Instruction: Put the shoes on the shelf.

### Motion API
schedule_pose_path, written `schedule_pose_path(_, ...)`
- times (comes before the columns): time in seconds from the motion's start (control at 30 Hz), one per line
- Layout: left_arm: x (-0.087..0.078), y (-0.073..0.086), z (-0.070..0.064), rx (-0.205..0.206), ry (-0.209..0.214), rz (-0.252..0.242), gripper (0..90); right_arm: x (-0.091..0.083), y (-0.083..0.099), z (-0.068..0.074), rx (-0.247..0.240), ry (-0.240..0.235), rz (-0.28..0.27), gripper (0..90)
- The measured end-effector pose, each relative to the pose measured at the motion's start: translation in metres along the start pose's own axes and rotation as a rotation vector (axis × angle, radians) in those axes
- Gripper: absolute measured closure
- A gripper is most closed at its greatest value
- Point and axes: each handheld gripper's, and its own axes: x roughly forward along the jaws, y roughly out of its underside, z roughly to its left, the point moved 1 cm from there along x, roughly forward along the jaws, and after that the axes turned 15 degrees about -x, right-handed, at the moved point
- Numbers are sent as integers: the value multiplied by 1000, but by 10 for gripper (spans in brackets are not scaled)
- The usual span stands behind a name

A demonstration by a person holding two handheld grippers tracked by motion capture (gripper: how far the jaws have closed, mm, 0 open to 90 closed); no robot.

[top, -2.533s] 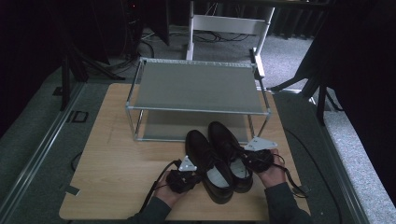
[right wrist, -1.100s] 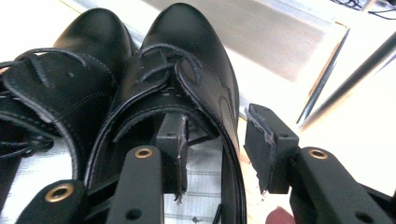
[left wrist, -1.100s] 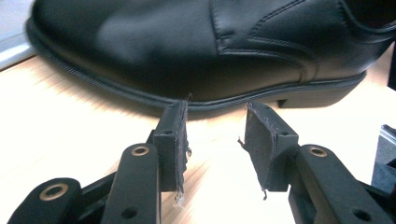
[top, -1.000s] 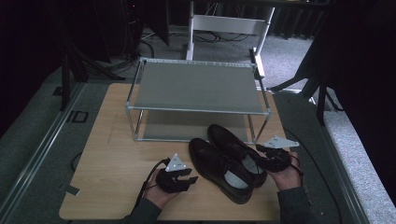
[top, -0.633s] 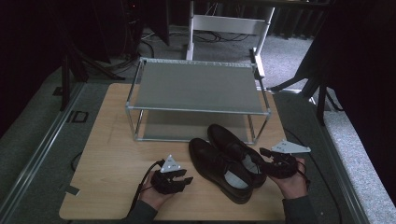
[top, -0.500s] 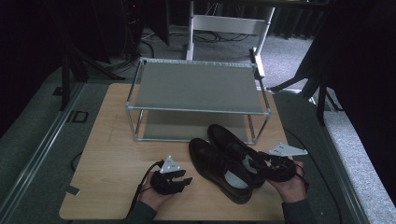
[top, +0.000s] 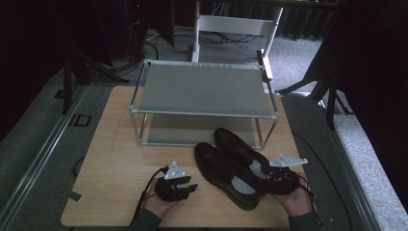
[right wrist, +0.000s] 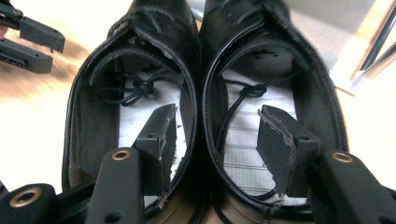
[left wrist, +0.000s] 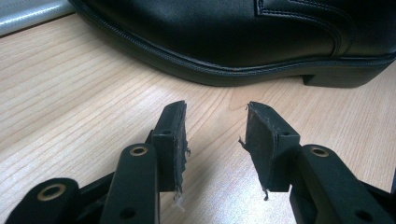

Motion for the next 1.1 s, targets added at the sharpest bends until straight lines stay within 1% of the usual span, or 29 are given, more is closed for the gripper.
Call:
schedule_pose_path(0.07,0,0,0,-1,1,0,586,2,0,0,2,-4,7,470)
schedule_pose_path(0.23,0,1,0,-1,1,-2,586,7,2,1,1,-17,57,475)
schedule_pose_path(0.37,0,1,0,-1,2,-3,586,10,2,2,8,-20,74,478)
schedule_pose_path(0.47,0,1,-1,1,3,-2,586,12,2,2,-1,-29,84,491)
schedule_pose_path(0.57,1,0,-1,5,4,-1,586,17,1,5,-14,-20,119,505)
schedule_pose_path(0.6,1,0,-1,4,6,-1,586,18,1,6,-19,-14,134,512)
schedule_pose_path(0.67,1,1,-1,4,7,-1,585,20,-1,7,-21,-10,147,539)
schedule_pose_path(0.7,1,1,-1,4,7,-1,586,20,-1,7,-21,-10,147,539)
schedule_pose_path(0.73,1,1,-1,5,6,0,586,20,-2,7,-23,-12,155,565)
schedule_pose_path(0.83,1,1,-1,2,5,-2,586,21,-3,7,-26,-13,160,587)
schedule_pose_path(0.87,1,1,0,1,3,-2,586,21,-4,7,-29,-22,168,630)
schedule_pose_path(0.9,1,1,0,1,3,-2,586,21,-4,7,-29,-22,168,630)
schedule_pose_path(0.93,1,2,0,1,3,-3,586,23,-5,7,-31,-33,177,657)
schedule_pose_path(0.97,1,2,0,1,3,-3,586,23,-5,7,-31,-33,177,657)
schedule_pose_path(1.0,1,2,0,1,3,-3,586,24,-6,6,-26,-47,184,677)
schedule_pose_path(1.1,1,2,0,1,3,-3,585,24,-7,5,-20,-59,193,701)
